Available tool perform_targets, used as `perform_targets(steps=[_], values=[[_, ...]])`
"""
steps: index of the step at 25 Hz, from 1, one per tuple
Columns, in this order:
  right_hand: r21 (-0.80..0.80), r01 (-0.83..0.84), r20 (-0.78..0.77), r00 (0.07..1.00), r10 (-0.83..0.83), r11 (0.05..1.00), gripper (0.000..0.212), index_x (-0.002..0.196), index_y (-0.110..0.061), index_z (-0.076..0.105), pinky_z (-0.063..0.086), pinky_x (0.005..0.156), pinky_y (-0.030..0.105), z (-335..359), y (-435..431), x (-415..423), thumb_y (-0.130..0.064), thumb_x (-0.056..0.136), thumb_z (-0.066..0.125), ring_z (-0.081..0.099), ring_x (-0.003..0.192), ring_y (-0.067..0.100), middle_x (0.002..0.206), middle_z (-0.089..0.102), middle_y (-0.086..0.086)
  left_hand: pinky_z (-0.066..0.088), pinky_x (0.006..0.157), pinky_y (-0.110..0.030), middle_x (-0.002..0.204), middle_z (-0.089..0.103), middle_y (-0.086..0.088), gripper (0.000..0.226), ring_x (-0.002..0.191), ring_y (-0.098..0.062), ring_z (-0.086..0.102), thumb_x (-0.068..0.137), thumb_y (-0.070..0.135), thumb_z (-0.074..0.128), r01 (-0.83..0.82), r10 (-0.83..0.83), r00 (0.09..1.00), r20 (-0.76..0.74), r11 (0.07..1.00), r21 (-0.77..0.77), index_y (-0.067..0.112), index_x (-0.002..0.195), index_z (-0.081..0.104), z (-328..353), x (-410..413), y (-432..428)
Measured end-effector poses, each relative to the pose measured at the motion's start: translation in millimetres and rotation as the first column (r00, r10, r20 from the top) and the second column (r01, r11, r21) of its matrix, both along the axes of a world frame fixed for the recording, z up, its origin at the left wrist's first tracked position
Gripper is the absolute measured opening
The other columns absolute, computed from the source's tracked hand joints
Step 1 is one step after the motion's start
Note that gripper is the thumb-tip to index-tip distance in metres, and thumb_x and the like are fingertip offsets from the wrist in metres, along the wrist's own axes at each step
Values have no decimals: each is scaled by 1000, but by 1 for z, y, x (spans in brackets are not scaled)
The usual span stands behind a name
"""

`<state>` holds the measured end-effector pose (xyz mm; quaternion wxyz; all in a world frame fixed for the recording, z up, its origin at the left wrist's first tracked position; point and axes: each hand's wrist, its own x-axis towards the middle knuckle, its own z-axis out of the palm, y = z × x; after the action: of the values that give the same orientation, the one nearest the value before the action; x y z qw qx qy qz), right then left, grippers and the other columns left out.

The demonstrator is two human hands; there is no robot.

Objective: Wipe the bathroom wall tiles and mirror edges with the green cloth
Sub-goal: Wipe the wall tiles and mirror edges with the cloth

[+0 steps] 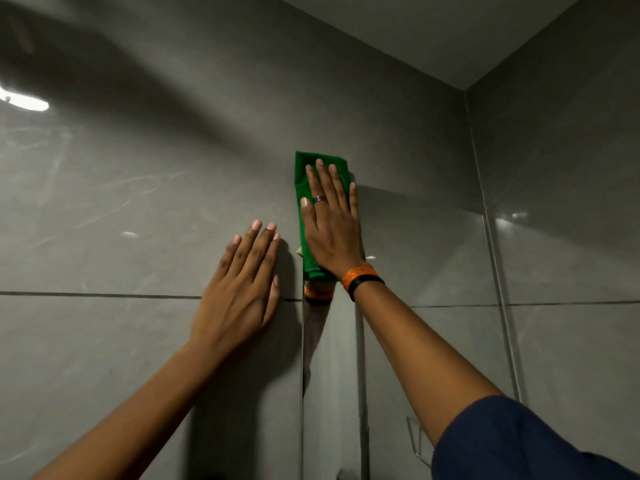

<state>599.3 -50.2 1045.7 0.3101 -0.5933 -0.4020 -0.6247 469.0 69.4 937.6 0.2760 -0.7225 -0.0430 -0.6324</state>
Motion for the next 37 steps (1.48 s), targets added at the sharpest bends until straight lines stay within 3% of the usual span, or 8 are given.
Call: perform_targets(steps=[9, 18, 23, 31, 37], values=[[131, 68, -157, 987, -47, 989, 60, 160, -23, 15, 0, 130, 51, 6, -55, 68, -38, 103, 20, 5, 158, 16, 171, 12, -2, 17, 126, -51, 166, 21, -23, 70, 155, -39, 16, 99, 39, 21, -109, 109, 993, -35, 994, 8, -1, 157, 24, -1, 3, -2], [187, 60, -260, 966, -10, 981, 58, 160, -24, 11, -3, 130, 51, 3, -123, 148, -37, 104, 18, 1, 158, 14, 171, 8, -2, 21, 125, -55, 166, 25, -24, 69, 156, -38, 19, 102, 40, 17, -73, 73, 997, 6, 993, 90, -2, 157, 26, -3, 23, 0], [183, 154, -322, 943, -89, 971, 54, 160, -21, 8, -3, 130, 48, 7, -163, 192, -32, 109, 21, 1, 158, 15, 171, 7, 0, 15, 128, -52, 169, 21, -20, 70, 159, -33, 13, 98, 35, 26, -44, 43, 999, 11, 991, 123, 1, 159, 22, 0, 29, 5], [209, 206, -421, 901, -102, 956, 54, 161, -18, 11, 5, 131, 45, 17, -207, 235, -30, 109, 20, 7, 158, 19, 171, 10, 4, 0, 131, -45, 172, 12, -17, 72, 160, -30, 4, 102, 45, 4, -75, 74, 997, 15, 987, 141, 5, 162, 14, 2, 35, 16], [271, 190, -506, 862, -28, 944, 54, 161, -17, 8, 6, 130, 46, 1, -207, 229, -30, 110, 20, 6, 158, 21, 171, 8, 3, -2, 131, -44, 170, 15, -19, 71, 160, -31, 5, 100, 38, 21, -31, 30, 999, 15, 989, 146, 3, 161, 15, -1, 31, 11]])
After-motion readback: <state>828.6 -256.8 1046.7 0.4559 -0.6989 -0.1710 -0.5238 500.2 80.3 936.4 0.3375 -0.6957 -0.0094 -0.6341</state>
